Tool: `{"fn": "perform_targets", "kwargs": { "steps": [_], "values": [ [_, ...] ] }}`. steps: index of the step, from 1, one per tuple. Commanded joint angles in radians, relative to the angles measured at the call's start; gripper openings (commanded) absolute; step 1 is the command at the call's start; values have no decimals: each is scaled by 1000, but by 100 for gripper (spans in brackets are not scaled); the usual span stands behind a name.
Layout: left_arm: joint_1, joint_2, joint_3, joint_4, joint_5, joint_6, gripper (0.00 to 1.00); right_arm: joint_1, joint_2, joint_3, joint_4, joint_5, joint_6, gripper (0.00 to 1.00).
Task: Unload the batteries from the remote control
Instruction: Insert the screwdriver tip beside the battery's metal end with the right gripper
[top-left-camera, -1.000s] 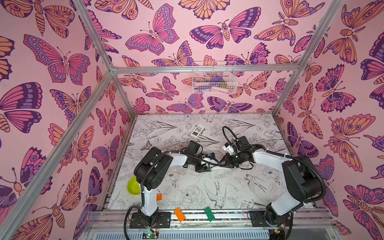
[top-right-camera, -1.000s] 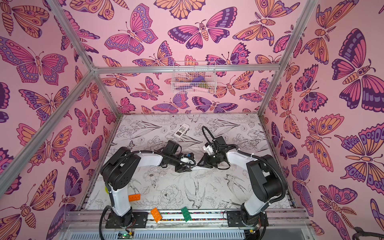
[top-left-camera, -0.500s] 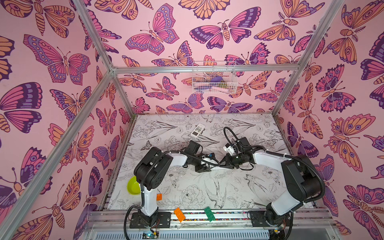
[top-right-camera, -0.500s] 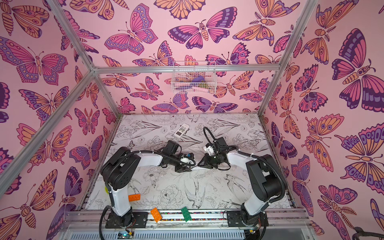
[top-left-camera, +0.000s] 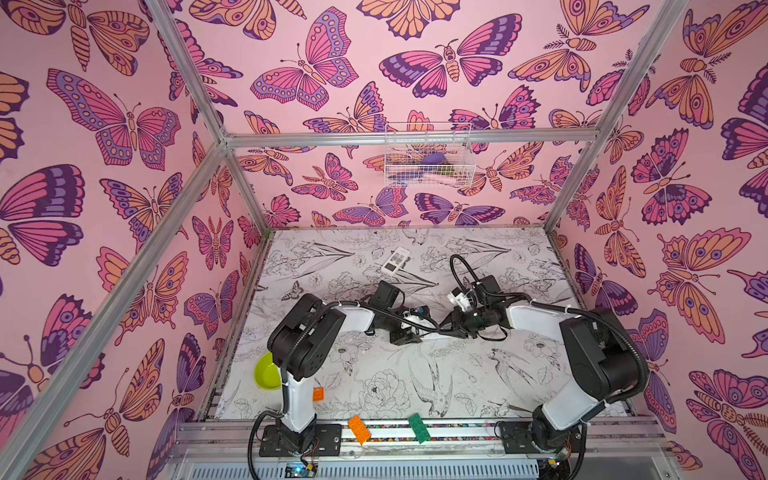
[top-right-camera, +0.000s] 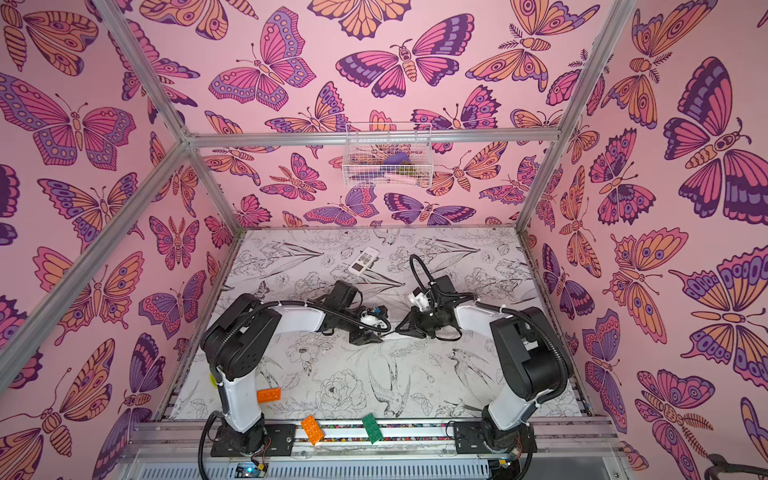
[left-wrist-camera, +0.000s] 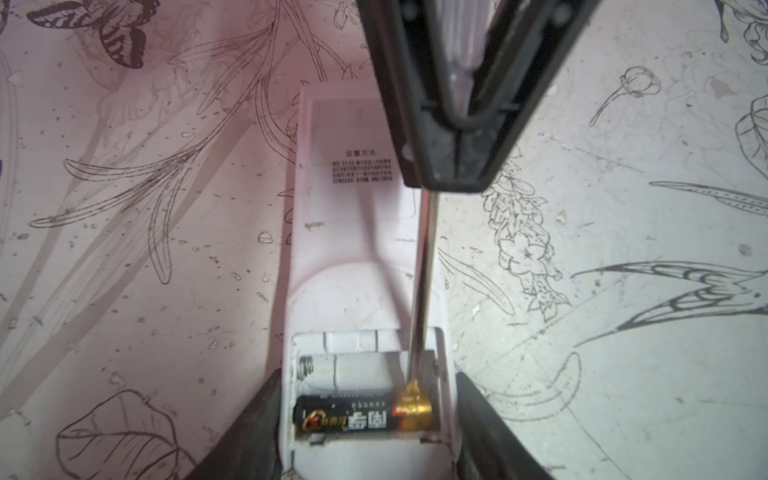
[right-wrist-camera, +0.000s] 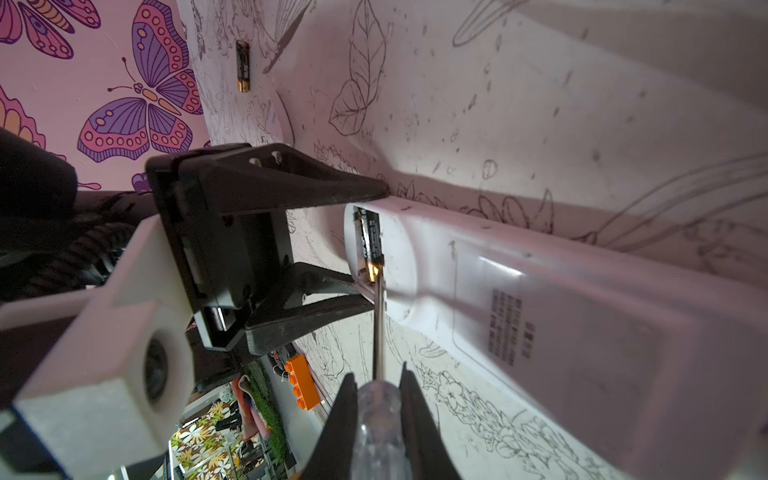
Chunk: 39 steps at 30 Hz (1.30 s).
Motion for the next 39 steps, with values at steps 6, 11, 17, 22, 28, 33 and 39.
{"fn": "perform_targets", "kwargs": {
  "steps": [6, 11, 17, 22, 28, 33, 39],
  "values": [
    [-19, 46, -46, -120, -5, 11, 46, 27, 52, -10, 53, -19, -12, 0],
    [-15, 39, -53, -120, 4, 18, 46, 7, 43, -23, 45, -35, -10, 0],
    [-16, 43, -50, -120, 4, 12, 46, -6, 40, -45, 82, -69, 5, 0],
    [-23, 41, -52, -120, 3, 24, 45, -24, 54, -92, 183, -117, 45, 0],
    [-27, 42, -48, -120, -2, 20, 45, -40, 32, -97, 184, -104, 51, 0],
    [-25, 37, -52, -120, -3, 19, 45, -41, 41, -107, 212, -99, 78, 0],
    [-30, 35, -54, -115, -1, 18, 45, -41, 76, -132, 287, -123, 119, 0]
  ]
}}
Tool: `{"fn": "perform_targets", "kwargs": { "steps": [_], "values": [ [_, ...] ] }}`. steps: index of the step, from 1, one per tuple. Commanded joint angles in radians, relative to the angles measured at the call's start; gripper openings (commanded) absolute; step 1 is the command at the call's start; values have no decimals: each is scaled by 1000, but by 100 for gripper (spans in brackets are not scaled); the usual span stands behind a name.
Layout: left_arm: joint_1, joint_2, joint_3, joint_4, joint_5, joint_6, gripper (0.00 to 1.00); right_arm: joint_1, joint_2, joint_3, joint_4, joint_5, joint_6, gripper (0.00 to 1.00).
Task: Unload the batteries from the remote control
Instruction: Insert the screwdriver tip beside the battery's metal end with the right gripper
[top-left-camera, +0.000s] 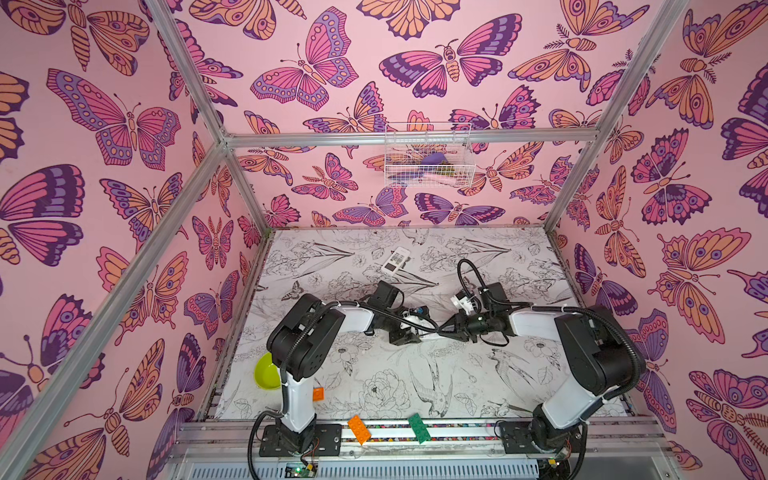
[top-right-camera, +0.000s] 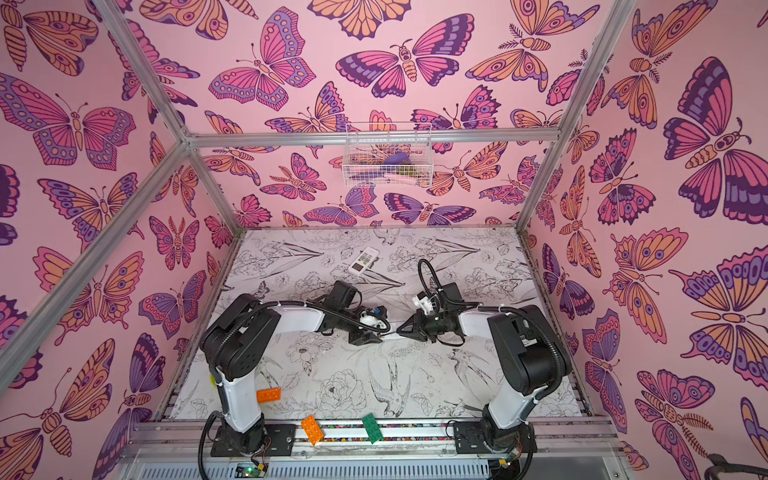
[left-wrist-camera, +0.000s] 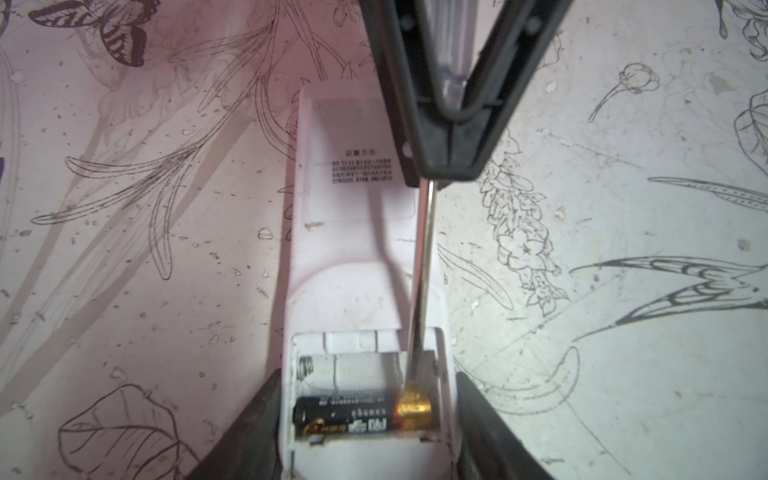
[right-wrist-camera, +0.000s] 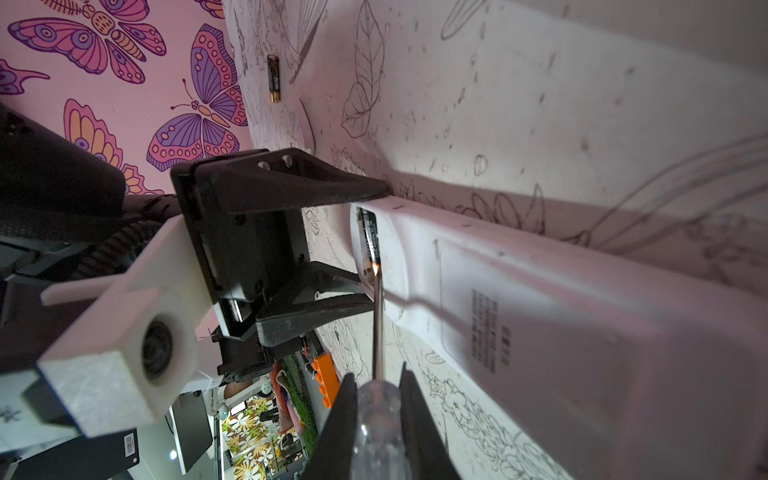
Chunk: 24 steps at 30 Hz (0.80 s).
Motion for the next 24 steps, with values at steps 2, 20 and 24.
{"fn": "perform_targets", "kwargs": {
  "steps": [2, 20, 24],
  "values": [
    [-35, 40, -44, -113, 0, 9, 45, 14, 44, -41, 109, -4, 47, 0],
    [-43, 41, -53, -112, -9, 19, 46, -20, 71, -28, 100, -40, 36, 0],
    [-44, 41, -55, -113, -6, 22, 46, -23, 53, -38, 107, -40, 31, 0]
  ]
}}
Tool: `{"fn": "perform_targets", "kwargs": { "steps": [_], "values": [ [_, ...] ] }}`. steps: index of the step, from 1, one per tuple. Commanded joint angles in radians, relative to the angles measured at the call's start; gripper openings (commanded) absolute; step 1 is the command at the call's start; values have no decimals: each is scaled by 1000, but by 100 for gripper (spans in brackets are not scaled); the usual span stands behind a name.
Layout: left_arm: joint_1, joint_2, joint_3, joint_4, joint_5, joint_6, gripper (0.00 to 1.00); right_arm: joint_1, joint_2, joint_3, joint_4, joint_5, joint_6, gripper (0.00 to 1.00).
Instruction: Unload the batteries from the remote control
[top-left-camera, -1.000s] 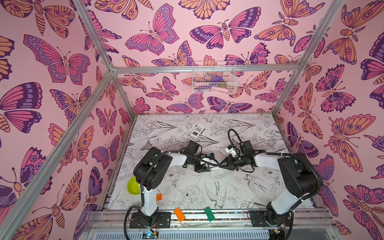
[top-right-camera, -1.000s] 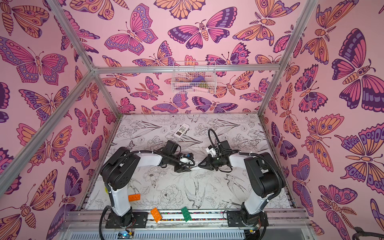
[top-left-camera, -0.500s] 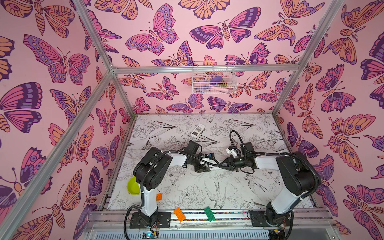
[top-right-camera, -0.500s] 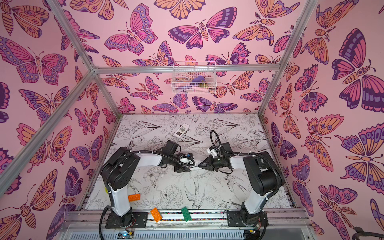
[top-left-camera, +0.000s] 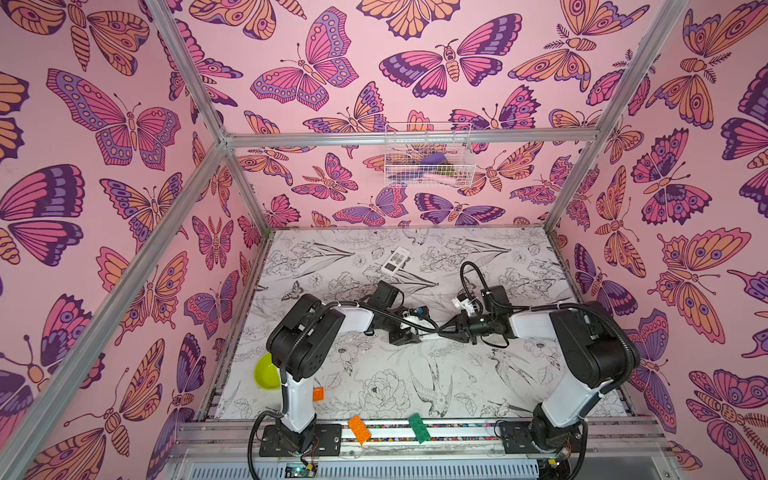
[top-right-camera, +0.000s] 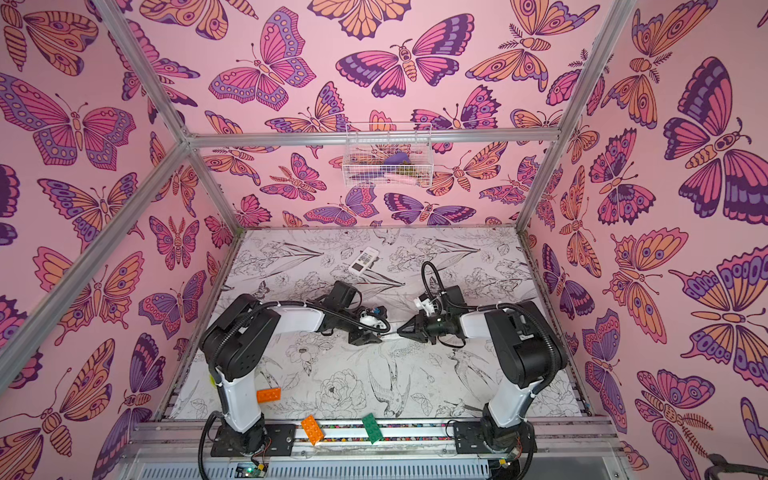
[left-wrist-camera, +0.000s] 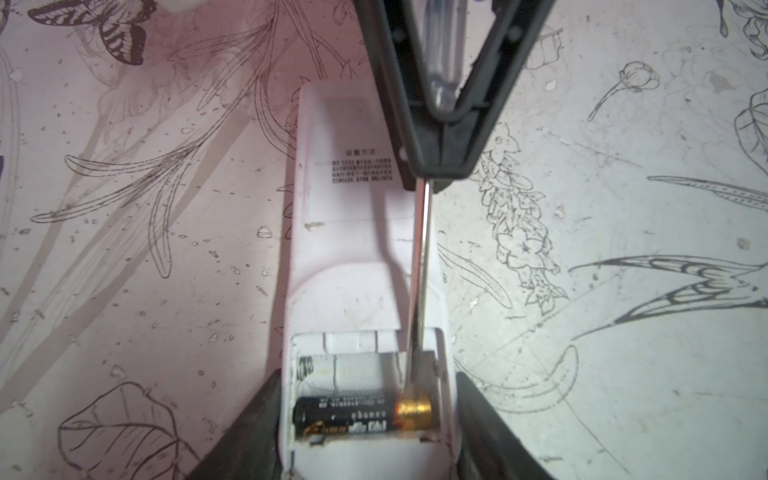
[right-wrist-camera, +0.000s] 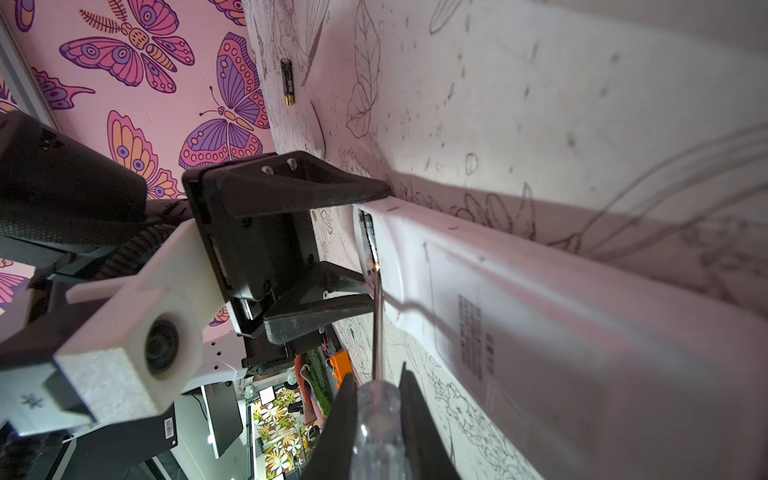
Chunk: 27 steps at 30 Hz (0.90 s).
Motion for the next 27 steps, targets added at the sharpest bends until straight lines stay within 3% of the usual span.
{"fn": "perform_targets", "kwargs": {
  "steps": [1, 11, 16, 20, 27],
  "values": [
    [-42, 43, -53, -112, -2, 24, 46, 3, 20, 1, -3, 27, -19, 0],
    [-45, 45, -53, -110, -6, 17, 46, -11, 55, -58, 215, -7, 118, 0],
    [-45, 49, -56, -110, -3, 25, 46, -16, 34, -39, 123, -3, 61, 0],
    [-39, 47, -54, -111, -2, 18, 46, -20, 2, -58, 175, -4, 107, 0],
    [-37, 45, -55, -107, 4, 15, 46, -21, -156, 18, -190, 136, -75, 0]
  ]
}}
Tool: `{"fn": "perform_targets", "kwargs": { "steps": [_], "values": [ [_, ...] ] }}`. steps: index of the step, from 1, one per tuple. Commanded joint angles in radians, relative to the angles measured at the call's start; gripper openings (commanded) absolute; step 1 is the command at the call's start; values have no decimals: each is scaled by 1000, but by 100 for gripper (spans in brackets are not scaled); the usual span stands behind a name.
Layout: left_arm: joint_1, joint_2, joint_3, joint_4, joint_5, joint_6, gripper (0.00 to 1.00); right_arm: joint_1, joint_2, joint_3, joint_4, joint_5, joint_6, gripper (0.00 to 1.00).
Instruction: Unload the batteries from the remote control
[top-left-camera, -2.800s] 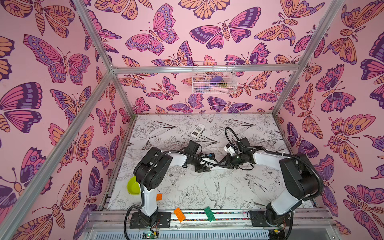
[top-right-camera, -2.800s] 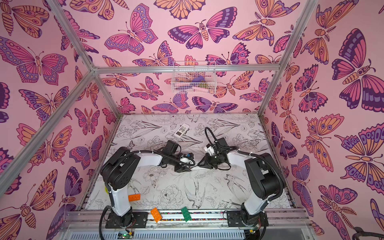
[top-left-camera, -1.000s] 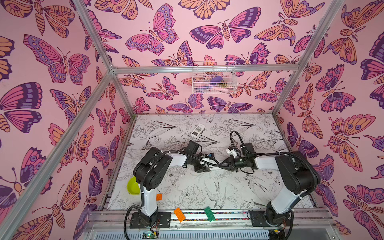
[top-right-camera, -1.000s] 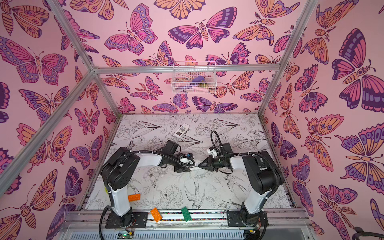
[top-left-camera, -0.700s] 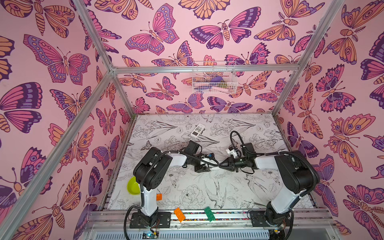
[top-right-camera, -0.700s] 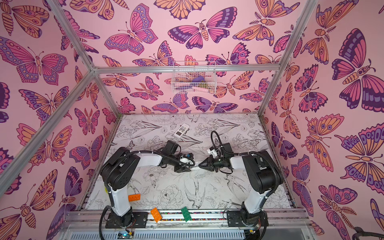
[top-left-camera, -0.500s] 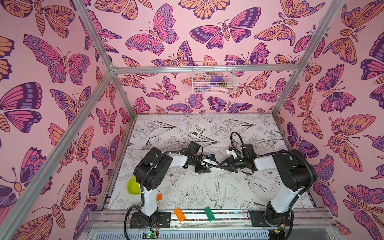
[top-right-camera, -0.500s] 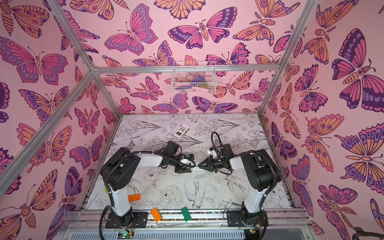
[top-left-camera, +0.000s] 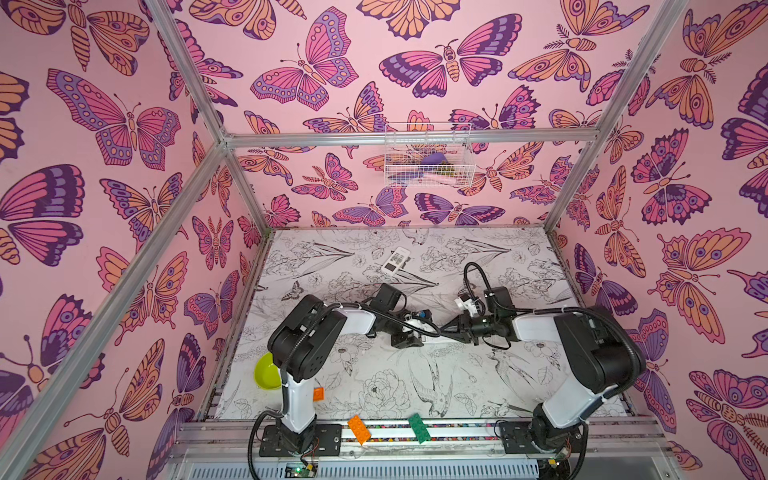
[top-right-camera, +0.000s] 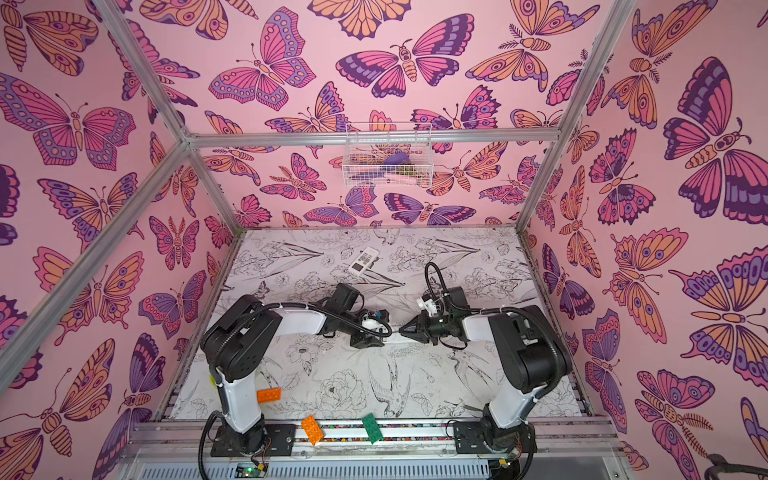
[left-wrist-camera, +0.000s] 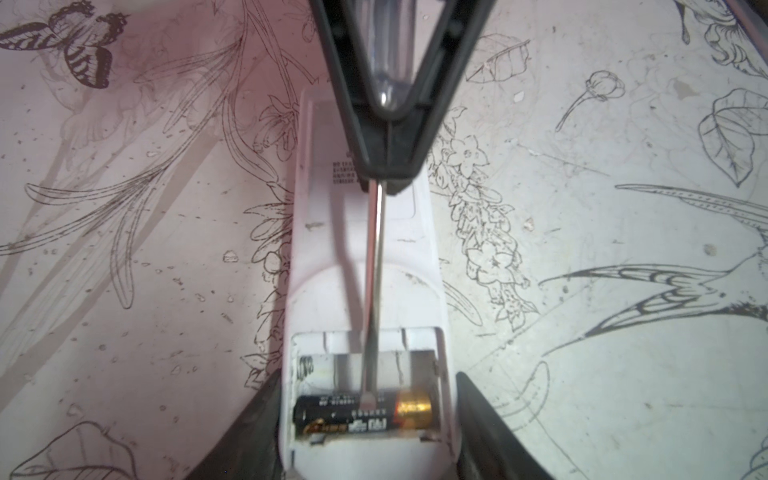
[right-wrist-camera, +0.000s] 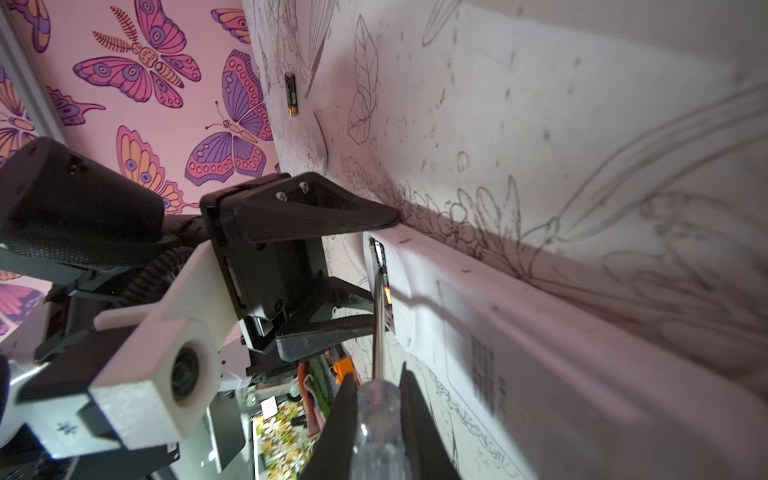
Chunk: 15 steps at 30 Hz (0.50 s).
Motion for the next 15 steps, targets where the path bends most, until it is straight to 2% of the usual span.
{"fn": "perform_targets", "kwargs": {
  "steps": [1, 4, 8, 12, 15],
  "values": [
    [-16, 49, -45, -122, -15, 15, 46, -6, -92, 53, -201, 105, -110, 0],
    [-16, 50, -44, -122, -16, 11, 46, 0, -105, 95, -313, 142, -168, 0],
    [-19, 59, -40, -122, -16, 12, 46, 35, -98, 97, -303, 155, -165, 0],
    [-19, 55, -40, -121, -23, 7, 46, 64, -49, 129, -378, 182, -209, 0],
    [-21, 59, -42, -121, -21, 14, 46, 67, -55, 104, -343, 195, -188, 0]
  ]
}}
